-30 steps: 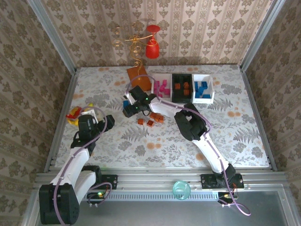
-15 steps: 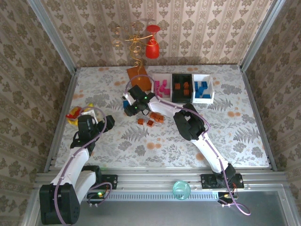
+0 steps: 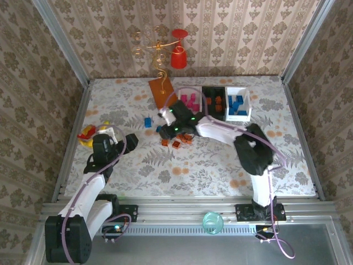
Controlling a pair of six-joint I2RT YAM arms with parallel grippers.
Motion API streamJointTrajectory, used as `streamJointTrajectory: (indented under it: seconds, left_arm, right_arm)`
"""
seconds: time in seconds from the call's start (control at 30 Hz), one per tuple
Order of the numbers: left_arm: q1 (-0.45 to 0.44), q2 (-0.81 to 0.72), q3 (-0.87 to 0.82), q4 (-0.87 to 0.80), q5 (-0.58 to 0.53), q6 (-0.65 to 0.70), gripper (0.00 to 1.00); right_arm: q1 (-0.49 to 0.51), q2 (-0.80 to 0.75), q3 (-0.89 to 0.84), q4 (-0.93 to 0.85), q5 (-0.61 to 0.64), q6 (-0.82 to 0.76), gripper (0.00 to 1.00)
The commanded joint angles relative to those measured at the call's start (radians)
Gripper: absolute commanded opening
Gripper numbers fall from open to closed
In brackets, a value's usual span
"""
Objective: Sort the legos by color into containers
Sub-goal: Place the lego in the container, then pick up the lego from the center of the table.
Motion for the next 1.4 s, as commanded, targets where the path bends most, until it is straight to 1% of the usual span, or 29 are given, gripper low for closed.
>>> streamJointTrajectory:
  seconds: [0.0,0.07,0.13,0.23,0.3,0.37,0.5,0.73,0.83,0.9,1.0,1.13,1.23,1.37]
  left_arm:
    - [-0.078,-0.006,0.032,0.056,0.007,-0.038,0.86]
    - [-0.145,0.008,0.053,0.065,-0.023,-0.028,0.86]
    - [-0.216,0.032,0.08,0.076,-0.054,-0.014,0.86]
    - [-0.318,0.084,0.126,0.096,-0.091,0.005,0.86]
    - [-0.385,0.125,0.156,0.104,-0.109,0.018,0.86]
    - [-0.433,0.162,0.179,0.111,-0.128,0.029,0.86]
    - [-0.493,0.218,0.205,0.123,-0.147,0.032,0.86]
    - [-0.533,0.228,0.213,0.115,-0.175,0.034,0.86]
    - [-0.539,0.21,0.207,0.1,-0.188,0.04,0.86]
    - [-0.539,0.193,0.201,0.085,-0.203,0.045,0.87]
    - [-0.538,0.168,0.188,0.06,-0.239,0.058,0.87]
    - [-0.524,0.146,0.172,0.04,-0.28,0.073,0.88]
    - [-0.491,0.137,0.163,0.029,-0.275,0.085,0.88]
    - [-0.415,0.145,0.149,0.029,-0.268,0.105,0.89]
  right_arm:
    - [-0.118,-0.179,-0.149,0.149,-0.017,0.11,0.27]
    - [-0.201,-0.274,-0.245,0.189,0.018,0.159,0.27]
    - [-0.291,-0.35,-0.317,0.202,0.078,0.2,0.27]
    - [-0.431,-0.404,-0.378,0.206,0.13,0.269,0.28]
    - [-0.513,-0.408,-0.393,0.209,0.173,0.285,0.28]
    - [-0.565,-0.382,-0.379,0.197,0.219,0.285,0.28]
    - [-0.629,-0.267,-0.289,0.156,0.276,0.286,0.28]
    - [-0.655,-0.006,-0.017,0.037,0.378,0.261,0.33]
    - [-0.655,0.065,0.089,-0.015,0.406,0.245,0.38]
    - [-0.656,0.084,0.133,-0.043,0.413,0.241,0.45]
    - [-0.65,0.047,0.116,-0.024,0.387,0.242,0.5]
    - [-0.617,-0.067,0.01,0.054,0.338,0.232,0.58]
    - [-0.564,-0.168,-0.071,0.084,0.324,0.204,0.65]
    - [-0.47,-0.306,-0.201,0.147,0.303,0.185,0.72]
